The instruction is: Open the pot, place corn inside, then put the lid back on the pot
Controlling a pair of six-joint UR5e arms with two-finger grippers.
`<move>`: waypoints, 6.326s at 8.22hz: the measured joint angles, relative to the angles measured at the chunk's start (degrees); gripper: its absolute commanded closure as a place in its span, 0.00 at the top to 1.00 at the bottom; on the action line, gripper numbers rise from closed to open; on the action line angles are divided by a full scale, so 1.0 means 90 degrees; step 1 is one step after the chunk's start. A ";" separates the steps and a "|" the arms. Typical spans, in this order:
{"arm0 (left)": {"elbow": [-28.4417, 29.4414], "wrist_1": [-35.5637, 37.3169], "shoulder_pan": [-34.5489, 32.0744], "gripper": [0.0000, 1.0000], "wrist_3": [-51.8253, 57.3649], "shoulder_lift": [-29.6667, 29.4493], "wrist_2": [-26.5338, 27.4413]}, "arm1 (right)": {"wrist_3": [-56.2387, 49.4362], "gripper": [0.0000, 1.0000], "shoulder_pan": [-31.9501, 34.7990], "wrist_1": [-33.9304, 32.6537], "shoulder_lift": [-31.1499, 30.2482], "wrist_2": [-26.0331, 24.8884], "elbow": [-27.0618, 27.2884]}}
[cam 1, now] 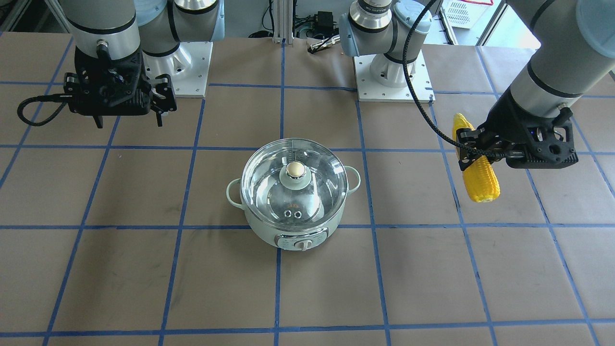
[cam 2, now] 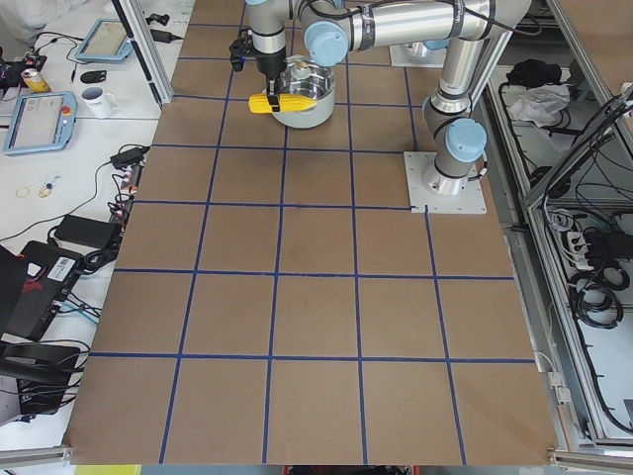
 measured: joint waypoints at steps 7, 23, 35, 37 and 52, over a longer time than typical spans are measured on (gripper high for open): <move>-0.0001 0.0019 -0.0009 0.00 0.0009 -0.0008 -0.0003 | -0.0006 1.00 -0.0035 -0.0426 -0.0003 -0.0076 -0.0086; -0.0014 0.0059 -0.0009 0.00 0.0009 -0.0026 -0.0031 | -0.0003 1.00 -0.0055 -0.0598 -0.0003 -0.0107 -0.0068; -0.0008 0.0097 -0.0419 0.00 0.0012 -0.0059 0.0024 | 0.0004 1.00 -0.0055 -0.0597 -0.0004 -0.0102 -0.0080; -0.0007 0.0098 -0.0419 0.00 0.0017 -0.0054 0.0025 | 0.0004 1.00 -0.0055 -0.0602 -0.0003 -0.0101 -0.0083; 0.0011 0.0097 -0.0419 0.00 0.0035 -0.0092 0.0024 | 0.0004 1.00 -0.0055 -0.0653 -0.0003 -0.0109 -0.0085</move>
